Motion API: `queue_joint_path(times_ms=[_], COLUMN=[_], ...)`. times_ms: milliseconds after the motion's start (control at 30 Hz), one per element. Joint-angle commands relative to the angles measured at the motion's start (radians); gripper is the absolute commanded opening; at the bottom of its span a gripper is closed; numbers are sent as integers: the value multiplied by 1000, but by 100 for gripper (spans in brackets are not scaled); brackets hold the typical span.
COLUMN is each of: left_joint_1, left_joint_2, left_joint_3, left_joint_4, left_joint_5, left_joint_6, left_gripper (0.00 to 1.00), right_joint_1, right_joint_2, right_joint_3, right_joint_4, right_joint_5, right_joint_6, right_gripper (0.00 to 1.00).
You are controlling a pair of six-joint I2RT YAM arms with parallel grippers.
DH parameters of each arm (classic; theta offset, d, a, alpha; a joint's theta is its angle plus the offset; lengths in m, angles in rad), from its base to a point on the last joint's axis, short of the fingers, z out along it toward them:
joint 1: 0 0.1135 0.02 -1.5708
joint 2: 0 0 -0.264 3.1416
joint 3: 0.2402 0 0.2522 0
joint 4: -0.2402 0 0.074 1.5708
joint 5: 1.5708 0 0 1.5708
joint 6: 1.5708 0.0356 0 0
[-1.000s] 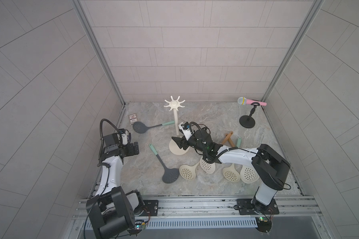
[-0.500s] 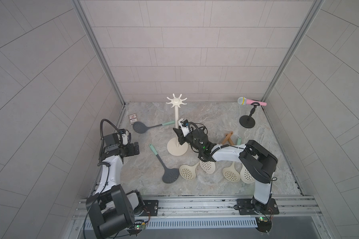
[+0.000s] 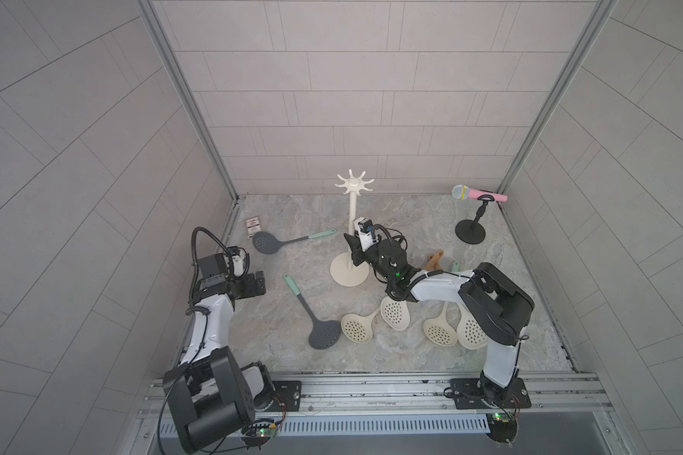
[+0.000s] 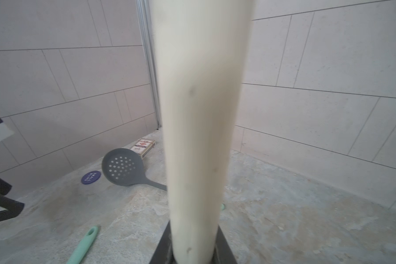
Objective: Hang the skimmer on the kitchen utensil rack
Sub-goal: Move the rack to the center of the board.
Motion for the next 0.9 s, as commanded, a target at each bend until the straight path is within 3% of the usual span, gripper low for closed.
queue_joint_path(times_ms=[0,567,733,867], left_joint_1=[9,9,8,11], left_joint_2=[8,51,73,94], left_joint_3=[16,38,70,117], left_joint_4=[-1,-9,-20,-42], left_joint_5=[10,-11,-21,-9], left_joint_6=[11,14,17,19], left_gripper=[100,100,100,100], right_joint_1=[-35,-123,-125,-132], right_joint_2=[-39,113,95,31], right_joint_3=[47,236,198,139], right_joint_4=[-32,-74,-51,-86], right_joint_5=[9,-35,-23,-15], right_joint_6=[-45,-42,-31,-24], right_gripper=[0,0,53,73])
